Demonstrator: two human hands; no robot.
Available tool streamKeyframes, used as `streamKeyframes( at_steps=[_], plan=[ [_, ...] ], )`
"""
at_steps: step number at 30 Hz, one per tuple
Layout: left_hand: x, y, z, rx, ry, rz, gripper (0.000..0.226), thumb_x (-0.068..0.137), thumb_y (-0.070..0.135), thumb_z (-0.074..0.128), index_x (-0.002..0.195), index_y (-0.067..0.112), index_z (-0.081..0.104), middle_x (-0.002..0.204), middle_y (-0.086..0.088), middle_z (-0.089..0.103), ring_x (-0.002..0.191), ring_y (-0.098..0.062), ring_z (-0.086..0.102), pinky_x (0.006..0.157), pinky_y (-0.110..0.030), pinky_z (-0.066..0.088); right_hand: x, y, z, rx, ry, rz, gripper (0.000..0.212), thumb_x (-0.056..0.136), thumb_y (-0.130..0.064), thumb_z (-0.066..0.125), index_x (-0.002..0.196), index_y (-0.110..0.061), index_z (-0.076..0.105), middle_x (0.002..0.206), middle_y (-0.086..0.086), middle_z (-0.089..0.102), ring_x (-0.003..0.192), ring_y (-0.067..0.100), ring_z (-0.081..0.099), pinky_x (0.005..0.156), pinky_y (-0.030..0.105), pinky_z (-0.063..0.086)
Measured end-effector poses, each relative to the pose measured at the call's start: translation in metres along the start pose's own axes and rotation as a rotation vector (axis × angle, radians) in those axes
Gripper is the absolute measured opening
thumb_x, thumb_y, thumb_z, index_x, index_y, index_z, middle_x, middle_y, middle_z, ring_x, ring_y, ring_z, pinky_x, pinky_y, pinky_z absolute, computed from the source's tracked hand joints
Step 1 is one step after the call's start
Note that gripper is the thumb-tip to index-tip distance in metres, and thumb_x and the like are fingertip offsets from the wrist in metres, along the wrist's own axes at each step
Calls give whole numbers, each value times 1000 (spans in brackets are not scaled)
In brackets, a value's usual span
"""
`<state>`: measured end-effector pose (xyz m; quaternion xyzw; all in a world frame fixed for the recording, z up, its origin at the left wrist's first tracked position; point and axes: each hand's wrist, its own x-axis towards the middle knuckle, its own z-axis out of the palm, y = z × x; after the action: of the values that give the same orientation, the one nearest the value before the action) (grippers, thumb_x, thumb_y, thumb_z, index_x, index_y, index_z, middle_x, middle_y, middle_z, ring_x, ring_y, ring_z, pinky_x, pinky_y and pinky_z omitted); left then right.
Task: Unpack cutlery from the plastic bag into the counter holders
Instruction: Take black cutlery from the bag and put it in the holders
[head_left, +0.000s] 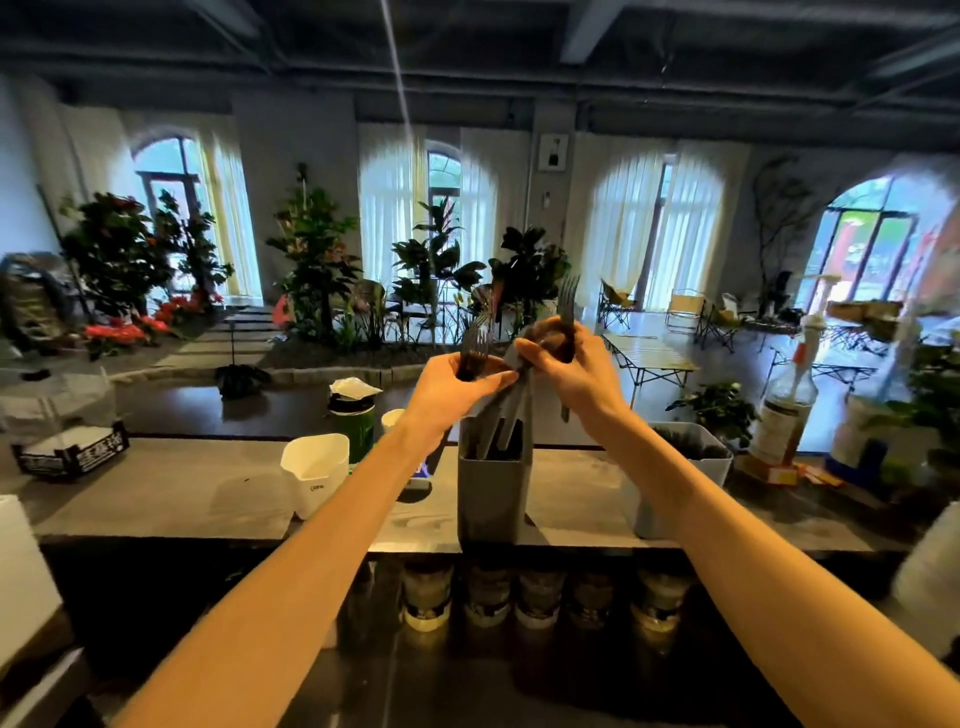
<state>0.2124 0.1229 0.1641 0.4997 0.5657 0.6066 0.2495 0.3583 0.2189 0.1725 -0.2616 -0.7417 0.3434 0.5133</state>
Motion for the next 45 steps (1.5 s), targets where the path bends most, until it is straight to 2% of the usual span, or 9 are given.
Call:
streamKeyframes(
  at_steps=[3,7,17,21,25,29,35,39,45],
  plan=[
    [22,4,-4,18,32,2,11,82,16,82,89,19,74,57,18,65,48,3,52,44,-14,36,23,1,8,-8,3,-36,18,85,-27,80,99,-21,70,94,4,76,92,21,74,88,45,60],
    [47,-5,-7,31,75,-49,12,77,20,85,81,24,75,78,3,71,71,-11,56,52,-18,40,39,6,22,97,23,16,17,82,-15,83,86,-24,70,84,-1,75,82,14,73,83,35,62],
    [61,-60,-3,218,40,-244,28,82,21,81,107,9,74,68,5,58,61,-6,45,52,-19,37,27,68,44,-2,-8,211,24,76,-29,87,96,-18,78,93,0,77,91,12,70,75,16,50],
    [59,-76,-4,238,20,-241,27,86,15,77,111,6,74,107,-19,71,57,-2,42,48,-14,36,18,83,39,-107,-108,257,17,77,-25,87,90,-19,78,84,-6,76,81,2,68,74,15,50],
    [57,-78,-9,241,-7,-259,23,84,23,80,103,10,77,74,4,62,60,-4,46,51,-16,37,16,88,29,-125,-153,266,19,82,-25,83,98,-15,77,88,-6,75,83,0,68,68,9,49],
    [54,-73,-14,176,-48,-230,19,96,31,66,100,14,75,53,10,44,52,-9,33,48,-22,30,18,78,24,-112,-137,277,27,95,-40,67,106,-15,70,92,-3,77,85,7,71,72,18,54],
    [37,-53,-8,-381,-209,-204,33,108,31,39,110,4,58,64,3,33,51,-9,27,44,-21,20,1,38,8,14,-191,256,40,109,-34,37,102,-16,72,94,-3,67,87,14,64,70,21,46],
    [20,-44,5,-418,-198,-200,38,109,30,34,104,3,60,63,2,41,49,-8,36,41,-20,23,-15,19,-10,-33,-270,126,30,105,-36,49,110,-28,78,114,-3,68,108,15,61,95,29,46],
    [0,-28,39,-282,-199,-220,46,107,43,33,83,11,56,63,-3,34,48,-12,29,50,-26,21,-34,2,-37,114,-235,98,29,80,-22,84,105,-14,73,94,5,78,87,18,76,78,27,61]
  ],
)
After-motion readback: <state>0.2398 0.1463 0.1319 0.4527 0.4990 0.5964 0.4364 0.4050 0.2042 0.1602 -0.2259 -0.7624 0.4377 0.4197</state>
